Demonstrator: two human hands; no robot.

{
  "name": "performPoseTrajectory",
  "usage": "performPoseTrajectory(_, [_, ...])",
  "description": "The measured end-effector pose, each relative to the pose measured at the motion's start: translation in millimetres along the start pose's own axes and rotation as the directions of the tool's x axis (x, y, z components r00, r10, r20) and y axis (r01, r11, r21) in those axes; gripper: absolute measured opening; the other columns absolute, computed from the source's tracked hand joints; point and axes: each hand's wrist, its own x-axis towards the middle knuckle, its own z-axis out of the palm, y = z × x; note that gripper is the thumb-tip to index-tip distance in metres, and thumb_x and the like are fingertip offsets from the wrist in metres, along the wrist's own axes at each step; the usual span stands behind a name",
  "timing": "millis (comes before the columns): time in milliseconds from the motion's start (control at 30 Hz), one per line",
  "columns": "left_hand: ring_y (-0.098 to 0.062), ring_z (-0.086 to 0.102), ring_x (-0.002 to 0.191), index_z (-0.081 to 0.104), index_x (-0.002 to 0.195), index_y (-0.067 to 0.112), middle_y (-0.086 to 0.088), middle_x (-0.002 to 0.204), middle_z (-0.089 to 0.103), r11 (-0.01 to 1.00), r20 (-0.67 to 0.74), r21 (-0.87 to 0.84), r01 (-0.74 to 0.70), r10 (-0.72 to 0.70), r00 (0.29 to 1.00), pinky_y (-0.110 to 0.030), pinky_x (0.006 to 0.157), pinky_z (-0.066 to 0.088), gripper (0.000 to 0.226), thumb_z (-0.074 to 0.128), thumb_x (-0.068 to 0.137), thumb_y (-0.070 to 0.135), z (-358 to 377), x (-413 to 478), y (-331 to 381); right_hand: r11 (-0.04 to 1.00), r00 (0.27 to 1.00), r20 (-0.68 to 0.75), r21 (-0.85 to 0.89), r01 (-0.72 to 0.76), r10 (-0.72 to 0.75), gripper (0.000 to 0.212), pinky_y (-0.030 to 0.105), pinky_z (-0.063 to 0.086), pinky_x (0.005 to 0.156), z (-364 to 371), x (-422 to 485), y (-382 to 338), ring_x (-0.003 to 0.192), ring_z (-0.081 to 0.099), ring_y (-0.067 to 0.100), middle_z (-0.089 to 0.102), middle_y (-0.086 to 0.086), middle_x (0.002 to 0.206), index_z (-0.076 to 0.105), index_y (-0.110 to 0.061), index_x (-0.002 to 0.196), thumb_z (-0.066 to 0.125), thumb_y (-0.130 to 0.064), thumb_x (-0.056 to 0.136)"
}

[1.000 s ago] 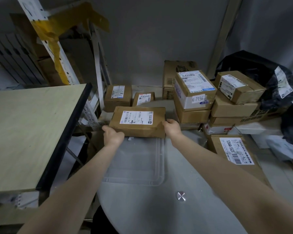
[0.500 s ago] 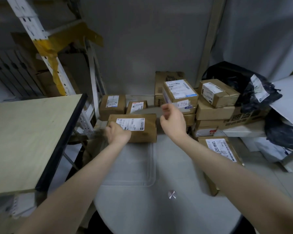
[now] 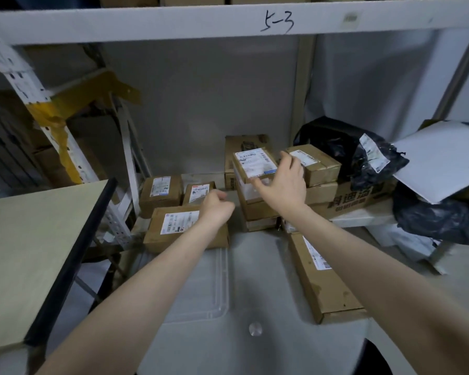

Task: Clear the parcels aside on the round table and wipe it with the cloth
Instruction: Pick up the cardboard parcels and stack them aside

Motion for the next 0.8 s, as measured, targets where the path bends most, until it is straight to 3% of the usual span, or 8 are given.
performPoseTrajectory(100, [-0.023, 0.058, 0.107, 0.059, 0.107, 0.021, -0.004, 0.112, 0.062, 1.0, 0.022, 0.003, 0.018, -0.018, 1.0, -0.037, 0.095, 0.05, 0.027, 0.057, 0.083, 0.011, 16, -1, 2, 1.0, 0.999, -0.029, -0.009, 0.02, -0.02, 0.057, 0.035, 0.044, 0.08, -4, -25, 20, 0.114, 0.048, 0.028, 0.045, 0.009, 0.124, 0.042, -0.012, 0.123, 0.063, -0.038, 0.077])
performPoseTrajectory(200, [-0.023, 0.064, 0.091, 0.06, 0.083, 0.026, -0.006, 0.094, 0.067, 0.997, 0.087, 0.005, 0.072, -0.073, 0.994, -0.029, 0.075, 0.052, 0.016, 0.055, 0.079, 0.011, 38, -12, -5, 0.997, 0.997, 0.076, -0.075, 0.035, -0.029, 0.035, 0.033, 0.041, 0.07, -4, -55, 47, 0.103, 0.054, 0.025, 0.05, 0.004, 0.109, 0.048, -0.017, 0.107, 0.061, -0.033, 0.079])
performPoseTrajectory(267, [-0.024, 0.063, 0.082, 0.058, 0.078, 0.023, -0.007, 0.085, 0.066, 0.994, 0.158, 0.025, 0.105, -0.107, 0.982, -0.025, 0.061, 0.046, 0.014, 0.055, 0.082, 0.01, 56, -26, -14, 0.988, 0.98, 0.192, -0.15, -0.022, 0.051, 0.033, 0.033, 0.042, 0.072, -4, -73, 69, 0.106, 0.054, 0.027, 0.051, 0.005, 0.113, 0.049, -0.016, 0.109, 0.061, -0.029, 0.082])
performPoseTrajectory(400, [-0.015, 0.056, 0.067, 0.056, 0.087, 0.019, -0.002, 0.073, 0.055, 0.975, 0.338, 0.071, 0.213, -0.224, 0.914, -0.02, 0.05, 0.039, 0.01, 0.052, 0.088, 0.01, 90, -62, -30, 0.877, 0.924, 0.207, -0.432, -0.209, 0.322, 0.067, 0.041, 0.042, 0.094, -16, -92, 109, 0.123, 0.043, 0.031, 0.042, 0.014, 0.131, 0.035, -0.006, 0.133, 0.061, -0.042, 0.083])
performPoseTrajectory(500, [-0.011, 0.056, 0.064, 0.055, 0.087, 0.02, -0.001, 0.075, 0.055, 0.96, 0.445, 0.071, 0.271, -0.274, 0.853, -0.019, 0.051, 0.038, 0.009, 0.053, 0.089, 0.012, 113, -86, -38, 0.778, 0.802, 0.25, -0.509, -0.367, 0.542, 0.078, 0.039, 0.041, 0.096, -34, -94, 128, 0.124, 0.043, 0.029, 0.041, 0.014, 0.132, 0.034, -0.005, 0.137, 0.058, -0.053, 0.081])
performPoseTrajectory(600, [-0.015, 0.055, 0.069, 0.053, 0.1, 0.019, -0.004, 0.083, 0.055, 0.943, 0.5, 0.062, 0.328, -0.313, 0.808, -0.024, 0.06, 0.043, 0.011, 0.054, 0.091, 0.013, 128, -104, -37, 0.751, 0.694, 0.348, -0.497, -0.434, 0.631, 0.069, 0.035, 0.046, 0.087, -43, -102, 137, 0.114, 0.053, 0.026, 0.052, 0.01, 0.128, 0.048, -0.016, 0.134, 0.056, -0.06, 0.08])
performPoseTrajectory(700, [-0.023, 0.06, 0.09, 0.052, 0.121, 0.014, -0.012, 0.103, 0.057, 0.938, 0.51, 0.083, 0.335, -0.329, 0.795, -0.03, 0.077, 0.05, 0.031, 0.058, 0.09, 0.016, 135, -113, -35, 0.762, 0.676, 0.355, -0.361, -0.537, 0.645, 0.061, 0.035, 0.048, 0.081, -47, -108, 140, 0.108, 0.058, 0.027, 0.058, 0.01, 0.123, 0.048, -0.014, 0.128, 0.061, -0.051, 0.081])
performPoseTrajectory(800, [-0.022, 0.057, 0.085, 0.049, 0.128, 0.009, -0.011, 0.101, 0.054, 0.941, 0.495, 0.086, 0.328, -0.326, 0.805, -0.03, 0.079, 0.051, 0.042, 0.06, 0.089, 0.019, 131, -114, -39, 0.785, 0.698, 0.377, -0.16, -0.599, 0.609, 0.058, 0.034, 0.045, 0.077, -60, -107, 137, 0.104, 0.057, 0.027, 0.057, 0.01, 0.119, 0.041, -0.009, 0.127, 0.067, -0.037, 0.083])
